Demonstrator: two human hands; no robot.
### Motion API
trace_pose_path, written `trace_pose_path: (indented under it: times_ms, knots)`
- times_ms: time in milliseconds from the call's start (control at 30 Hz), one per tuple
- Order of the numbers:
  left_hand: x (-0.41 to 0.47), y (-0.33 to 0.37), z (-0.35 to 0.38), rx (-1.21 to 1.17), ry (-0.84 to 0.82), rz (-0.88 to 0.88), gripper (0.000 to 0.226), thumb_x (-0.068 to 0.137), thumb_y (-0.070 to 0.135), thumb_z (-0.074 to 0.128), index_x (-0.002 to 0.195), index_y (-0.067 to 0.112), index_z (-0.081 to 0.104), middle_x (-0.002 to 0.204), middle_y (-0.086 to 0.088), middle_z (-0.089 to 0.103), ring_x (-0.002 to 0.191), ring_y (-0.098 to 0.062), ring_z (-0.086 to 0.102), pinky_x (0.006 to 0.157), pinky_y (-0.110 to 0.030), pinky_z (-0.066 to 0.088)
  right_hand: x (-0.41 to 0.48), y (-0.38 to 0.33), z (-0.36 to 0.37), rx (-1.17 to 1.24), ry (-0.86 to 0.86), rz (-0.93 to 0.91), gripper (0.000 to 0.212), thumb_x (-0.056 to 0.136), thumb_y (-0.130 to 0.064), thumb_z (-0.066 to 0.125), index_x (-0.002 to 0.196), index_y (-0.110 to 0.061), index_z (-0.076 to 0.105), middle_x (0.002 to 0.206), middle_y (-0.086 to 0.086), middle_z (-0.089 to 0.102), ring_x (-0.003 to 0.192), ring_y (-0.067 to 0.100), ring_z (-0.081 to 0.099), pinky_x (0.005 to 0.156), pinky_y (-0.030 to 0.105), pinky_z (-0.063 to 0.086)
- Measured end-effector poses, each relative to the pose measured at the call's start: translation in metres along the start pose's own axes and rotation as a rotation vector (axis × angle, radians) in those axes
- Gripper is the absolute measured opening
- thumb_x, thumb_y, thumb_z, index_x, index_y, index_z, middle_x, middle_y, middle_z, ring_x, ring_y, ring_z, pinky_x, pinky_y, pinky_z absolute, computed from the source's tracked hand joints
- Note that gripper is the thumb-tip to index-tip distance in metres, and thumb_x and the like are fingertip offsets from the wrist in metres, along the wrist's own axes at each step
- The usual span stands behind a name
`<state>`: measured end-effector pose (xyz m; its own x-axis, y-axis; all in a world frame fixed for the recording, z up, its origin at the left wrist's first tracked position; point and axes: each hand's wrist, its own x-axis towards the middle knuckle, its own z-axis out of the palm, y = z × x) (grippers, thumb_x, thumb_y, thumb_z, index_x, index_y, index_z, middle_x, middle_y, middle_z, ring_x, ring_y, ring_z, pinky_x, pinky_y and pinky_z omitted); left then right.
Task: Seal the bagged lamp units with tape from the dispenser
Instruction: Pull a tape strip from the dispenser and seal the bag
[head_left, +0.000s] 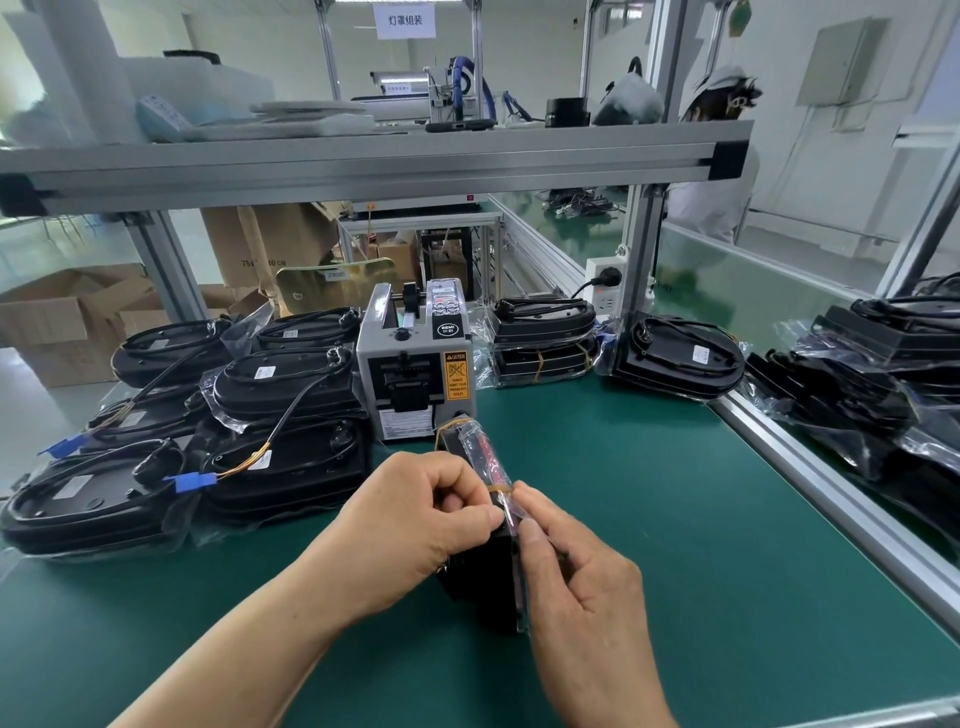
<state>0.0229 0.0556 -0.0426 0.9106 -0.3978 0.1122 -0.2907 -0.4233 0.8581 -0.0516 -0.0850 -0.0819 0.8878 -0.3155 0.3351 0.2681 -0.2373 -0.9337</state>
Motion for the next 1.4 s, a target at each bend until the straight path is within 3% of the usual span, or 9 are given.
trace_pose_path:
  times_ms: [200,433,667,867,1000,1100,1200,1300,1400]
  knots:
    - [0.001,0.004,-0.004,0.013,-0.039,-0.031,0.034,0.058,0.054,0.07,0.072,0.024,0.071,0.054,0.011,0.048,0.052,-0.008,0.039,0.051,-0.019,0.036,0.0,-0.005,-0.001,-0.03,0.002,-0.021,0.043,0.094,-0.019,0.061,0.093,-0.062,0.063,0.109,-0.051,0.055,0.111,-0.022,0.054,0.095,0.002,0.04]
    - [0.0,0.004,-0.005,0.011,-0.036,-0.045,0.024,0.064,0.046,0.072,0.07,0.024,0.07,0.053,0.012,0.046,0.05,-0.008,0.038,0.05,-0.019,0.034,-0.003,-0.004,-0.001,-0.035,0.007,-0.038,0.037,0.094,-0.021,0.06,0.103,-0.056,0.064,0.111,-0.041,0.06,0.112,-0.02,0.054,0.098,0.008,0.043]
    - [-0.001,0.005,-0.005,0.017,-0.035,-0.081,0.026,0.062,0.048,0.075,0.067,0.024,0.067,0.052,0.013,0.045,0.048,-0.006,0.037,0.048,-0.018,0.033,-0.003,-0.001,0.0,-0.047,0.018,-0.027,0.033,0.093,-0.021,0.06,0.109,-0.049,0.067,0.113,-0.05,0.053,0.114,-0.02,0.054,0.101,0.012,0.043]
    - [0.002,0.0,-0.003,-0.113,-0.017,-0.18,0.028,0.051,0.045,0.08,0.06,0.028,0.059,0.056,0.01,0.048,0.05,-0.005,0.04,0.051,-0.017,0.034,-0.003,-0.005,0.0,-0.056,0.017,-0.045,0.047,0.093,-0.023,0.059,0.104,-0.069,0.061,0.116,-0.048,0.056,0.114,-0.016,0.056,0.098,0.015,0.048]
    - [0.004,-0.002,0.008,-0.254,0.078,-0.262,0.036,0.044,0.047,0.077,0.057,0.026,0.051,0.062,0.004,0.052,0.055,-0.01,0.042,0.055,-0.026,0.033,-0.001,-0.004,0.001,-0.058,0.005,-0.06,0.044,0.095,-0.013,0.059,0.106,-0.055,0.068,0.111,-0.049,0.057,0.11,-0.018,0.057,0.092,0.008,0.046]
    - [0.004,-0.005,0.015,-0.313,0.168,-0.273,0.04,0.047,0.049,0.078,0.06,0.025,0.05,0.063,-0.001,0.053,0.054,-0.013,0.043,0.05,-0.022,0.035,0.0,-0.003,0.001,-0.034,-0.005,-0.01,0.032,0.096,-0.016,0.057,0.114,-0.037,0.073,0.111,-0.05,0.055,0.11,-0.022,0.055,0.09,0.0,0.041]
    - [0.001,-0.007,0.017,-0.306,0.158,-0.232,0.042,0.05,0.051,0.08,0.06,0.026,0.047,0.059,0.005,0.052,0.05,-0.009,0.041,0.046,-0.018,0.033,0.0,-0.003,0.002,0.005,0.008,0.028,0.03,0.097,-0.019,0.054,0.11,-0.037,0.074,0.111,-0.044,0.06,0.111,-0.02,0.055,0.089,-0.003,0.038]
    - [-0.003,-0.01,0.014,-0.313,0.072,-0.2,0.039,0.051,0.049,0.082,0.065,0.028,0.052,0.057,0.014,0.054,0.05,-0.003,0.046,0.048,-0.014,0.037,-0.001,-0.003,0.002,0.044,0.018,0.052,0.032,0.099,-0.018,0.052,0.105,-0.039,0.076,0.109,-0.039,0.065,0.111,-0.016,0.058,0.097,0.011,0.046]
    - [-0.005,-0.013,0.009,-0.356,0.002,-0.196,0.038,0.047,0.045,0.086,0.072,0.031,0.06,0.064,0.012,0.055,0.059,-0.005,0.049,0.057,-0.018,0.042,-0.003,-0.002,0.001,0.07,0.024,0.077,0.032,0.099,-0.018,0.051,0.105,-0.035,0.077,0.107,-0.033,0.069,0.109,-0.009,0.063,0.101,0.03,0.051]
